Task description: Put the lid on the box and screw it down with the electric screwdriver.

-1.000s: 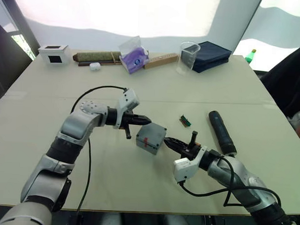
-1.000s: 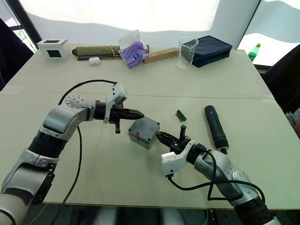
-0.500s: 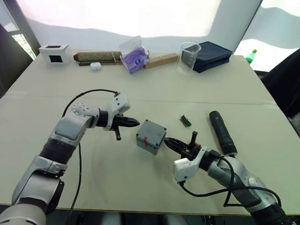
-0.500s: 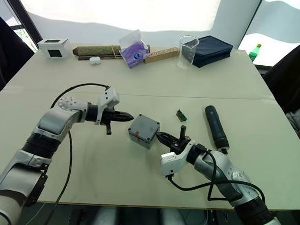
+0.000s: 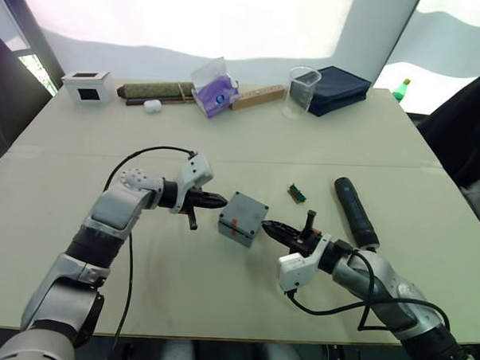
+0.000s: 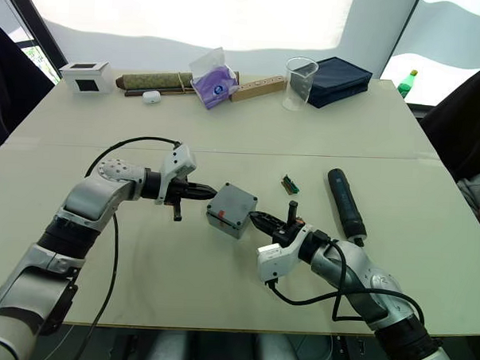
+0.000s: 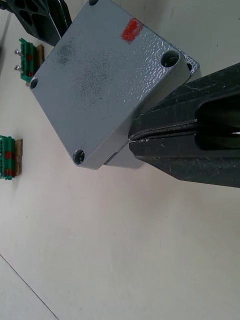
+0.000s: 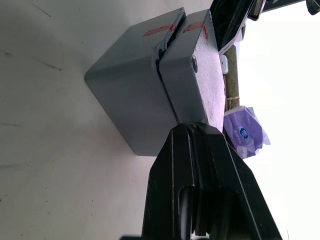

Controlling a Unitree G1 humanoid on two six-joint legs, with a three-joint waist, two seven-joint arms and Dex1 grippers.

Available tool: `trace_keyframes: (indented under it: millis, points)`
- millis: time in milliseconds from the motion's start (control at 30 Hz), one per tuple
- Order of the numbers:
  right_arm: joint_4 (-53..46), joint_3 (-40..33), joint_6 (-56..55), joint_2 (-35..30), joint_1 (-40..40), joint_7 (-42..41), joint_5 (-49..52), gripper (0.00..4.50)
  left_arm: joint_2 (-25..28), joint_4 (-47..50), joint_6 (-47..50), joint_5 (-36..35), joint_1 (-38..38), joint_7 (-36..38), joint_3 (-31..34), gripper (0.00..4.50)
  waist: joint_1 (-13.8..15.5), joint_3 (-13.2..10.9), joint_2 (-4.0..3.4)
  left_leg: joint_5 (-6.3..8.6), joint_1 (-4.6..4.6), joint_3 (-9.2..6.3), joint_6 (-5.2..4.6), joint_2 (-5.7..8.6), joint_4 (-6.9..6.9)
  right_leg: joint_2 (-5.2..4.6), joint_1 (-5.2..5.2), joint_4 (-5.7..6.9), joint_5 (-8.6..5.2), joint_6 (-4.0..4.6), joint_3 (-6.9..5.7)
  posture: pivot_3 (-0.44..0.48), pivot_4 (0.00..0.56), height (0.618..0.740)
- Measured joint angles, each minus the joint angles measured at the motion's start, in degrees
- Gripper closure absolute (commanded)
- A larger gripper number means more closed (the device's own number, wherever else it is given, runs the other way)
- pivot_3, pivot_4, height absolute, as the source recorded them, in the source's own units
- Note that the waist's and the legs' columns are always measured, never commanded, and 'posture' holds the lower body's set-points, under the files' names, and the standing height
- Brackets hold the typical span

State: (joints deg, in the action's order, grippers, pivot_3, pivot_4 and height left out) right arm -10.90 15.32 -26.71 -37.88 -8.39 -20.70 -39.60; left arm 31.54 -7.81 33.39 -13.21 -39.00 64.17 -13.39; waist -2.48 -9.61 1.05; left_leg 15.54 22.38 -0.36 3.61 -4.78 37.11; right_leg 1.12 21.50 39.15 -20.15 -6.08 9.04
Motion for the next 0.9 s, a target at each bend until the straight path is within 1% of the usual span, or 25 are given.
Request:
trace_keyframes:
  millis: [467, 900]
  points:
    - [-0.07, 0.0, 0.0, 0.11, 0.22, -0.32, 0.48, 4.4, 0.86, 0.21, 0.03, 0.1, 0.94, 1.64, -0.76, 4.5, 0.03, 0.0, 0.0, 0.0, 0.0, 0.0, 0.0, 0.0, 0.0, 0.0, 0.0, 0.0, 0.0, 0.0, 0.0, 0.0, 0.15, 0.74]
    - [-0.76, -0.07, 0.06, 0.19, 0.87, -0.7, 0.49, 4.4, -0.05, 0.76, -0.38, 1.35, 1.22, 0.09, -1.03, 4.5, 0.05, 0.0, 0.0, 0.0, 0.0, 0.0, 0.0, 0.0, 0.01, 0.0, -0.01, 0.0, 0.0, 0.0, 0.0, 0.0, 0.15, 0.74]
